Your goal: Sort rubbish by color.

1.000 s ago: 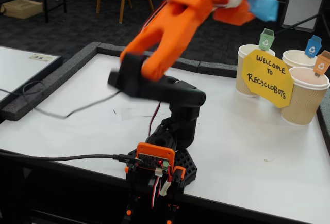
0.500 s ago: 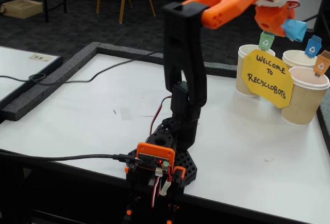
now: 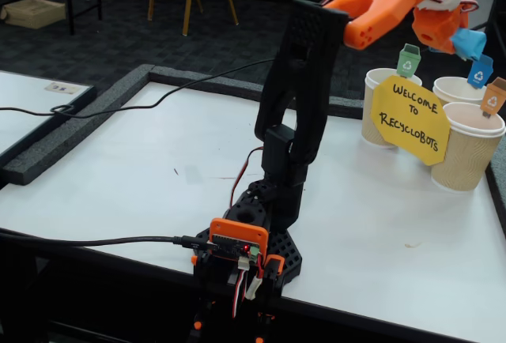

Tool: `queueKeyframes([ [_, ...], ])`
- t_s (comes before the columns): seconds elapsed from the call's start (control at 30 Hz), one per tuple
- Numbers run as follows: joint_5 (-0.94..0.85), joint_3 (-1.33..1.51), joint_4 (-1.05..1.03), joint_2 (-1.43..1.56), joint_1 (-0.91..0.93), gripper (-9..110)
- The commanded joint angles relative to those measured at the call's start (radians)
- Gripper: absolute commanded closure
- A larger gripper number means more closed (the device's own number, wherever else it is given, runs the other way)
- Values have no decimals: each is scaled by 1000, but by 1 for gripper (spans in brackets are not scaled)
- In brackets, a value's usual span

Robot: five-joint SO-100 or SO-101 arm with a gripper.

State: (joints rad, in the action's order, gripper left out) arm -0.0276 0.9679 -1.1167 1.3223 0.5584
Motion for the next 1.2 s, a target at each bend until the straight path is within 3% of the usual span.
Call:
queueKeyframes([
  [0.0, -20, -206, -8, -6, 35, 98],
  [0.83, -20, -207, 25, -64, 48, 83],
  [1.17, -21, -198, 18, -51, 60, 86],
])
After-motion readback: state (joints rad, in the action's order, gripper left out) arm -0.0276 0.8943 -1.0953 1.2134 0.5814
